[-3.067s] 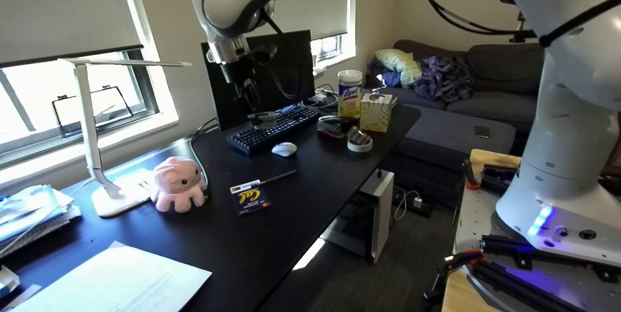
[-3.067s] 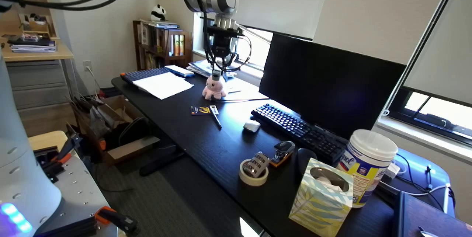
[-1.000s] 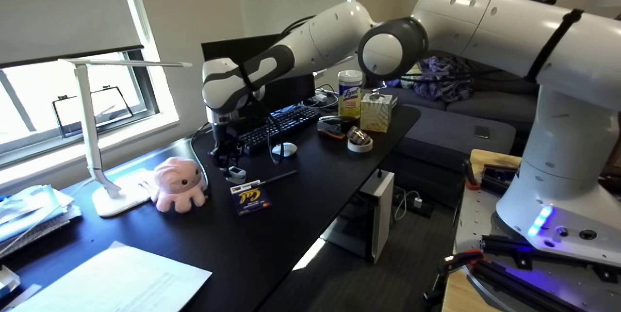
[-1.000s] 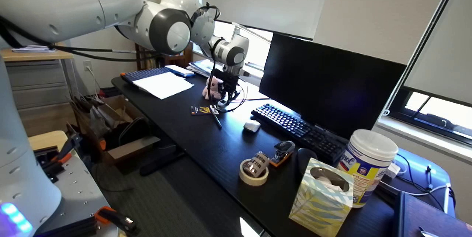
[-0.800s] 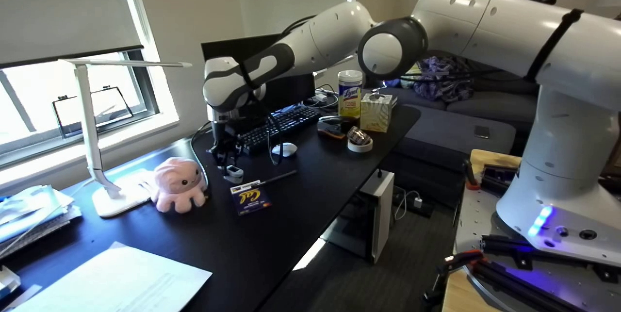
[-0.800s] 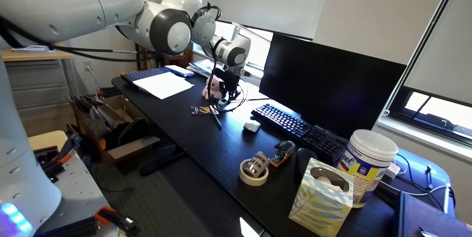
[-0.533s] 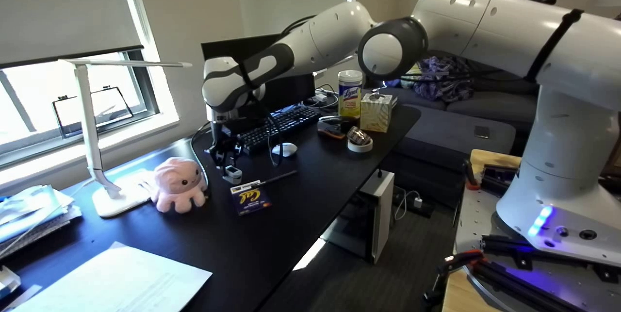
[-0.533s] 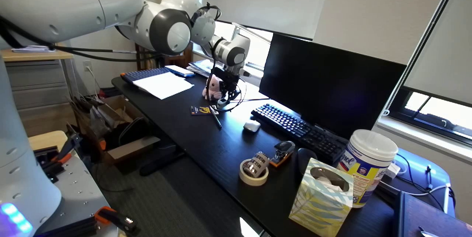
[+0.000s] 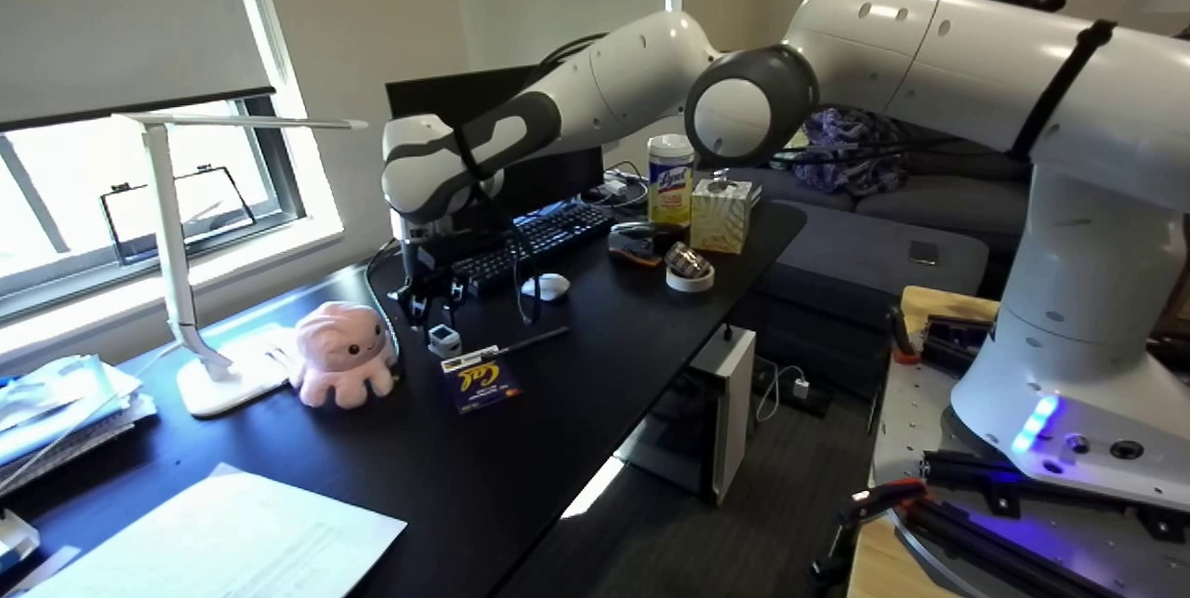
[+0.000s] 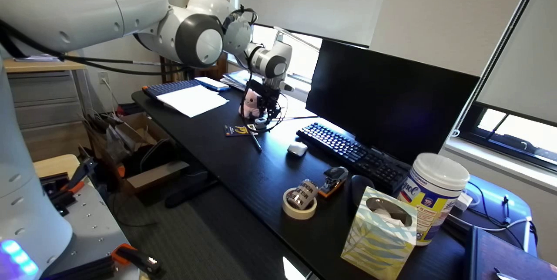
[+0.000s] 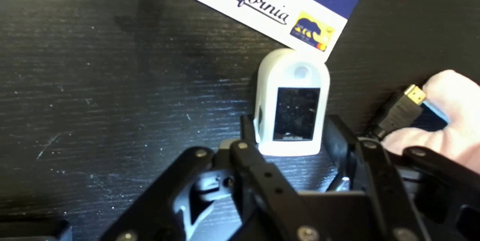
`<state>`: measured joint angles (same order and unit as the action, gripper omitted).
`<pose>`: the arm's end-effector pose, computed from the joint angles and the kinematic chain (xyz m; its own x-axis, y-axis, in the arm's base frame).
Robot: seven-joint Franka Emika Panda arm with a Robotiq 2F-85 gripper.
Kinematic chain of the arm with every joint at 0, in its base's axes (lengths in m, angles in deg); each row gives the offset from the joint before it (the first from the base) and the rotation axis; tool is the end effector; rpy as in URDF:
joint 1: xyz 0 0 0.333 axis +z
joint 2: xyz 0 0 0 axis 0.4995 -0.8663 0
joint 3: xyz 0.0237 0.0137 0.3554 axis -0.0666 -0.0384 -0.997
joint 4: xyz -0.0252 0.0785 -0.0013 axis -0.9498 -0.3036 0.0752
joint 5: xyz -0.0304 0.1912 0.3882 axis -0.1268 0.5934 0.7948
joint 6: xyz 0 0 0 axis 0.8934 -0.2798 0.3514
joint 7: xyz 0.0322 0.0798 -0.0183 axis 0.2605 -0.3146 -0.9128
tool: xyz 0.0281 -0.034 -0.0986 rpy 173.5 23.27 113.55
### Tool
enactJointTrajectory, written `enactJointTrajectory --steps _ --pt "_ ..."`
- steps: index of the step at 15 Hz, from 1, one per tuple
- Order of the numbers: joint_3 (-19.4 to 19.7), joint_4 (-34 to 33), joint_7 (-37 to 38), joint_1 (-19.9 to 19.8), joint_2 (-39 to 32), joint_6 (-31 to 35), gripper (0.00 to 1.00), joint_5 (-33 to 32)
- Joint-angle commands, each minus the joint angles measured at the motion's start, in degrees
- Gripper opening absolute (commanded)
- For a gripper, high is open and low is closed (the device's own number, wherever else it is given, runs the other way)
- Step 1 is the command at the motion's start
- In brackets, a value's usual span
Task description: Put the pulse oximeter nest to the octopus plush toy
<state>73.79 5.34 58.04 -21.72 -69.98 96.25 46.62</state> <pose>0.8571 0.1591 0.1299 0.9941 -0.0992 -0.0438 -0.1040 -0.9867 -0.1247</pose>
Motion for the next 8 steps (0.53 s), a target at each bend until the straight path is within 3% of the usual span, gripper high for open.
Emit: enactJointTrajectory --steps 1,4,8 --pt "0.90 -5.24 1.89 0.81 -2.61 -2.49 0.81 0.16" --pt "1.29 -4.04 1.25 1.14 -1.25 -2.00 0.98 -0.94" --pt "2.55 0.31 -3.49 2.41 5.17 -7.53 1.00 -4.40"
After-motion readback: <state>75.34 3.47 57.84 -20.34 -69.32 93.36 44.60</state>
